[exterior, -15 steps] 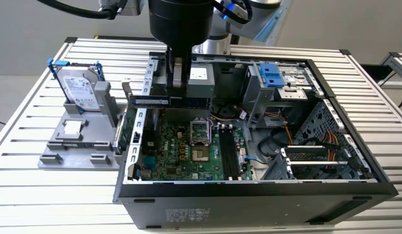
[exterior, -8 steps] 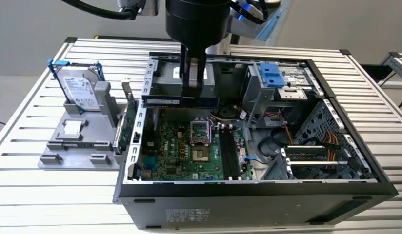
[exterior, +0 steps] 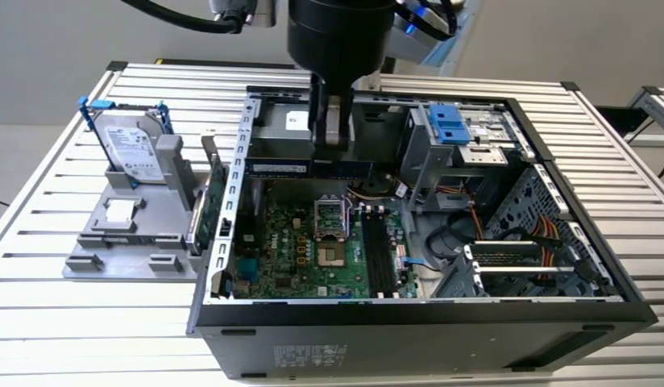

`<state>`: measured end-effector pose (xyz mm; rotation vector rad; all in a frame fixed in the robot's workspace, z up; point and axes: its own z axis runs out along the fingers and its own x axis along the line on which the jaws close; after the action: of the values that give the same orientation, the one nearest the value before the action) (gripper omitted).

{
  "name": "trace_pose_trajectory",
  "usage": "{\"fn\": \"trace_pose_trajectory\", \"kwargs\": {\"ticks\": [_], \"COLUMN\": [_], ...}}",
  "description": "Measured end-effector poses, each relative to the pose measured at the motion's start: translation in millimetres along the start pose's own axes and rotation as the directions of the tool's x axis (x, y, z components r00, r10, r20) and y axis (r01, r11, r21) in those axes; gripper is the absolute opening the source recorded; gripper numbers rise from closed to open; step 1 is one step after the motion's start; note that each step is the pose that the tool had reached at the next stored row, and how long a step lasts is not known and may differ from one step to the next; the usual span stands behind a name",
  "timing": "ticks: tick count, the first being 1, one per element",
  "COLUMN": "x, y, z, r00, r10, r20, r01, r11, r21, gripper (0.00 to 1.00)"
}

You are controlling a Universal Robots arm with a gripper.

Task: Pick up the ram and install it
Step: 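Pick up the ram and move it above insertion slot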

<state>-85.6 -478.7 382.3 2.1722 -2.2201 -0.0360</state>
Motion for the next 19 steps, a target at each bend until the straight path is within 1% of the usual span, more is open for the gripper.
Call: {"fn": "trace_pose_trajectory", "kwargs": {"ticks": [6, 15, 19], "x": [-0.2, -0.5, -0.6], "y": [-12.5, -26.6, -30.8], "z": [-0.6, -1.1, -1.3], "r00": [1.0, 0.9998, 0.9998], "r10": [0.003, 0.019, 0.019], "r20": [-0.0001, 0.0007, 0.0007], "r01": [-0.003, -0.019, -0.019], "r11": [1.0, 0.9998, 0.9998], "r21": [-0.0002, -0.001, -0.0019], "gripper": [0.0, 0.0, 0.0]}}
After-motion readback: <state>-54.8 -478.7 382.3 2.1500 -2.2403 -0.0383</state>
